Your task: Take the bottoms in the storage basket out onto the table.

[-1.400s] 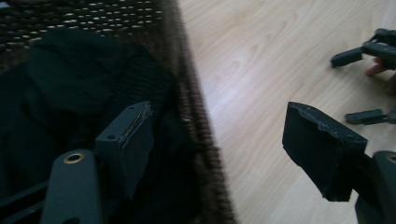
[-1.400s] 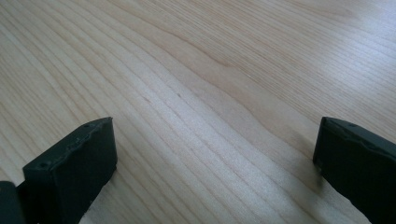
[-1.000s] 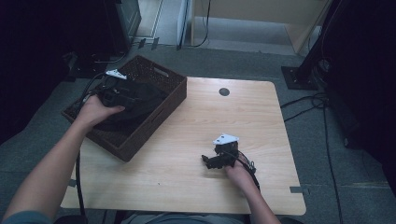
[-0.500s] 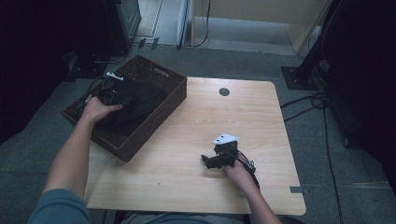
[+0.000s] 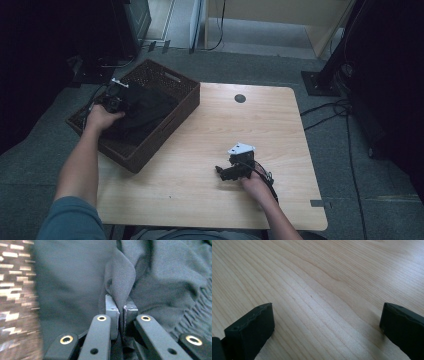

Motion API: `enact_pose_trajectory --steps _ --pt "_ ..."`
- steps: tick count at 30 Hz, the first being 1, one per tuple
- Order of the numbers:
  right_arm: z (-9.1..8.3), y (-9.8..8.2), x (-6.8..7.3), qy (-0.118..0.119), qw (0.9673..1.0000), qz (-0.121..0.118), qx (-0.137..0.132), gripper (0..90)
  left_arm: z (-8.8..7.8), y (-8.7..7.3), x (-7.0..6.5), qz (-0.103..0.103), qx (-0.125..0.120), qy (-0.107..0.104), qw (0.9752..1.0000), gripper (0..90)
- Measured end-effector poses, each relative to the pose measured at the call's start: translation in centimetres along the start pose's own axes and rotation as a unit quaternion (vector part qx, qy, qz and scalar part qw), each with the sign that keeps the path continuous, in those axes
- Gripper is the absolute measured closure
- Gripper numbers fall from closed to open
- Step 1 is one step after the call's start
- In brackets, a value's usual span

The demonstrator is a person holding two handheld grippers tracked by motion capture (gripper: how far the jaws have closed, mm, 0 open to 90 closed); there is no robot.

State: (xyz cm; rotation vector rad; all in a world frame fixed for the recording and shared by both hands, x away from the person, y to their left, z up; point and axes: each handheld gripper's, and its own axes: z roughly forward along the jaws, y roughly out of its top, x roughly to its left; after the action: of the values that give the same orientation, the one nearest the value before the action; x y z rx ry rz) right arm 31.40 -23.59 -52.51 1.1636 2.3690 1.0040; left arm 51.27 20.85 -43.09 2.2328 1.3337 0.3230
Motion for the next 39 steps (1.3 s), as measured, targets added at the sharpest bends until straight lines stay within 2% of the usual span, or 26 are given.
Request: enact_pose_trajectory --steps 2,3,4,5,6,7,8,9,11,12,13,16,19,21,23,25,29,30,31,32,34,35,37,39 --pt "0.0 0.0 0.0 0.0 1.0 -0.001 0.0 0.0 0.0 -0.1 0.7 -0.011 -0.004 0.013 0.9999 86.4" --pt "0.0 0.0 0.0 0.0 1.0 -0.001 0.0 0.0 0.2 -0.2 0.9 -0.016 -0.003 0.014 0.9998 82.6" --pt "0.0 0.0 0.0 0.0 1.0 -0.001 0.0 0.0 0.4 -0.3 1.0 -0.019 -0.001 0.014 0.9997 82.6" --pt "0.0 0.0 0.0 0.0 1.0 0.0 0.0 0.0 0.7 -0.4 1.0 -0.019 -0.004 0.014 0.9997 77.5" --pt "0.0 0.0 0.0 0.0 1.0 0.0 0.0 0.0 1.0 -0.4 1.0 -0.021 -0.007 0.015 0.9996 68.0" --pt "0.0 0.0 0.0 0.0 1.0 0.0 0.0 0.0 1.3 -0.3 1.0 -0.021 -0.005 0.024 0.9995 54.5" --pt "0.0 0.0 0.0 0.0 1.0 0.0 0.0 0.0 1.5 -0.3 1.0 -0.019 -0.007 0.027 0.9994 49.2" --pt "0.0 0.0 0.0 0.0 1.0 -0.002 0.0 0.0 1.7 -0.3 1.0 -0.021 -0.012 0.025 0.9994 44.8" --pt "0.0 0.0 0.0 0.0 1.0 0.0 0.0 0.0 2.3 -0.1 1.4 -0.041 -0.004 0.01 0.9991 26.7" --pt "0.0 0.0 0.0 0.0 1.0 0.0 0.0 0.0 2.6 -0.1 1.6 -0.05 -0.002 0.006 0.9987 26.7" --pt "0.0 0.0 0.0 0.0 1.0 0.0 0.0 0.0 2.8 -0.2 1.8 -0.054 -0.005 -0.006 0.9985 22.7" --pt "0.0 0.0 0.0 0.0 1.0 0.0 0.0 0.0 3.7 -0.3 2.2 -0.057 0.001 -0.039 0.9976 21.6" --pt "0.0 0.0 0.0 0.0 1.0 0.0 0.0 0.0 4.6 -0.3 2.5 -0.052 0.015 -0.043 0.9976 19.8" --pt "0.0 0.0 0.0 0.0 1.0 0.0 0.0 0.0 4.9 -0.5 2.6 -0.053 0.015 -0.05 0.9972 18.6" --pt "0.0 0.0 0.0 0.0 1.0 -0.001 0.0 0.0 5.2 -0.5 2.6 -0.049 0.016 -0.046 0.9976 16.5" --pt "0.0 0.0 0.0 0.0 1.0 -0.001 0.0 0.0 5.6 -0.6 2.6 -0.039 0.017 -0.047 0.998 16.5" --pt "0.0 0.0 0.0 0.0 1.0 -0.001 0.0 0.0 5.7 -0.9 2.3 -0.033 0.01 -0.042 0.9985 17.0" --pt "0.0 0.0 0.0 0.0 1.0 -0.001 0.0 0.0 5.6 -0.9 2.3 -0.029 0.005 -0.054 0.9981 28.2" --pt "0.0 0.0 0.0 0.0 1.0 -0.001 0.0 0.0 5.5 -1.0 2.1 -0.024 -0.001 -0.06 0.9979 28.2" --pt "0.0 0.0 0.0 0.0 1.0 -0.001 0.0 0.0 5.4 -1.1 1.9 -0.024 -0.001 -0.065 0.9976 38.0" --pt "0.0 0.0 0.0 0.0 1.0 -0.001 0.0 0.0 5.3 -1.1 1.7 -0.028 0.002 -0.087 0.9958 48.0" --pt "0.0 0.0 0.0 0.0 1.0 -0.001 0.0 0.0 5.3 -1.1 1.7 -0.033 0.005 -0.095 0.9949 55.2" --pt "0.0 0.0 0.0 0.0 1.0 -0.003 -0.001 0.0 5.2 -1.0 1.6 -0.044 0.014 -0.112 0.9926 62.4" --pt "0.0 0.0 0.0 0.001 1.0 -0.002 0.0 0.0 4.9 -0.7 1.4 -0.043 0.028 -0.124 0.991 71.0"
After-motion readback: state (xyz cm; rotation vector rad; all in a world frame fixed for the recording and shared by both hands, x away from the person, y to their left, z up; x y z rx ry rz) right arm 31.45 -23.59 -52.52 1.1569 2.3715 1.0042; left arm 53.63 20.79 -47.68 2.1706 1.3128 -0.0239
